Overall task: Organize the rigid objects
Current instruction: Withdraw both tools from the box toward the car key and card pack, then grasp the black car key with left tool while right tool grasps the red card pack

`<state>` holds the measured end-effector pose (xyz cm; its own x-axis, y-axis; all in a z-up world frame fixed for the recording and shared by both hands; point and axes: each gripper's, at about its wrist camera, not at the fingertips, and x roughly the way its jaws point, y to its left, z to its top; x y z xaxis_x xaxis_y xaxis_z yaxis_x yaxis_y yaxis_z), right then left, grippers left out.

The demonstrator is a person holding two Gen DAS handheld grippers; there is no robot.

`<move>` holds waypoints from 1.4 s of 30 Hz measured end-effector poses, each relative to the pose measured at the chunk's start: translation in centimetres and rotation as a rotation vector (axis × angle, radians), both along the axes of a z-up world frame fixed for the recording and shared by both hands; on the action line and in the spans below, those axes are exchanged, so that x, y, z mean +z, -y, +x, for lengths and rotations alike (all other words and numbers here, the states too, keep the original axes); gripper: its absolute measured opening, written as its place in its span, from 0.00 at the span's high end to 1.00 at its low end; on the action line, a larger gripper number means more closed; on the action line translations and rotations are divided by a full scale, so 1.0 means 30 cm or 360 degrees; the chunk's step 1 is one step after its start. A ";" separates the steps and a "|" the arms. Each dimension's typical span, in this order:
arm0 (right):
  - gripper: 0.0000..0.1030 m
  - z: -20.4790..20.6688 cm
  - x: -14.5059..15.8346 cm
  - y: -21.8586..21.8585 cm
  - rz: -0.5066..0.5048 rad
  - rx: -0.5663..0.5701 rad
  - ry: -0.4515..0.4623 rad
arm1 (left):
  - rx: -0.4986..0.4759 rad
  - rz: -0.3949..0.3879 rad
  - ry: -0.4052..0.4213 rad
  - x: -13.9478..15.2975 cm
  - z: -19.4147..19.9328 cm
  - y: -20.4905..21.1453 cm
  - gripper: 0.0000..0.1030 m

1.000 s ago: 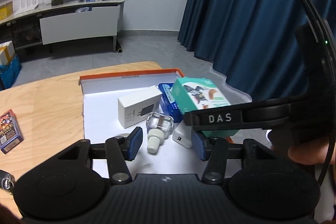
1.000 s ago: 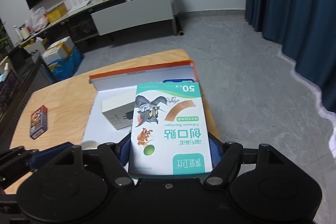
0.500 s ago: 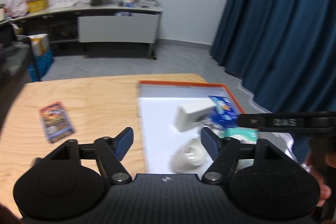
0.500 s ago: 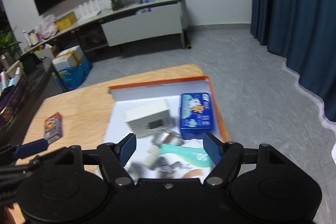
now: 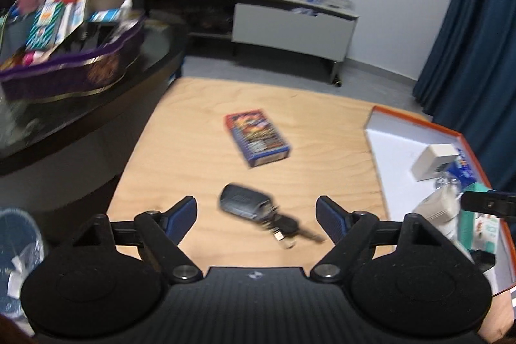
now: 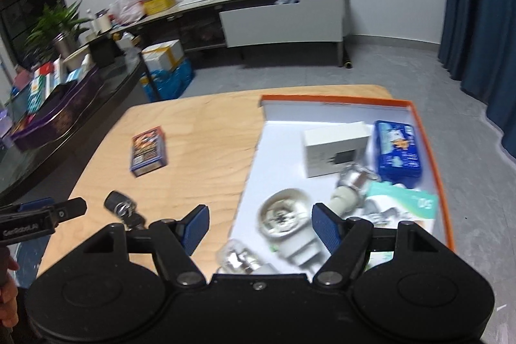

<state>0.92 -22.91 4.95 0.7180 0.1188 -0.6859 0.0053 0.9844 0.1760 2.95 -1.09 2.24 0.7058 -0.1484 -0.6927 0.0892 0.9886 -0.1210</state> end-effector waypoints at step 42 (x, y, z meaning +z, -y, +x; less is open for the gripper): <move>0.18 0.087 -0.052 -0.088 0.0010 0.0116 0.0009 | 0.0141 -0.0002 -0.0091 -0.117 0.146 -0.008 0.14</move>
<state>3.54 -20.27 3.40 0.7110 0.1749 -0.6811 -0.0672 0.9810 0.1818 7.31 -0.84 -1.28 0.6755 -0.0879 -0.7321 -0.0056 0.9922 -0.1243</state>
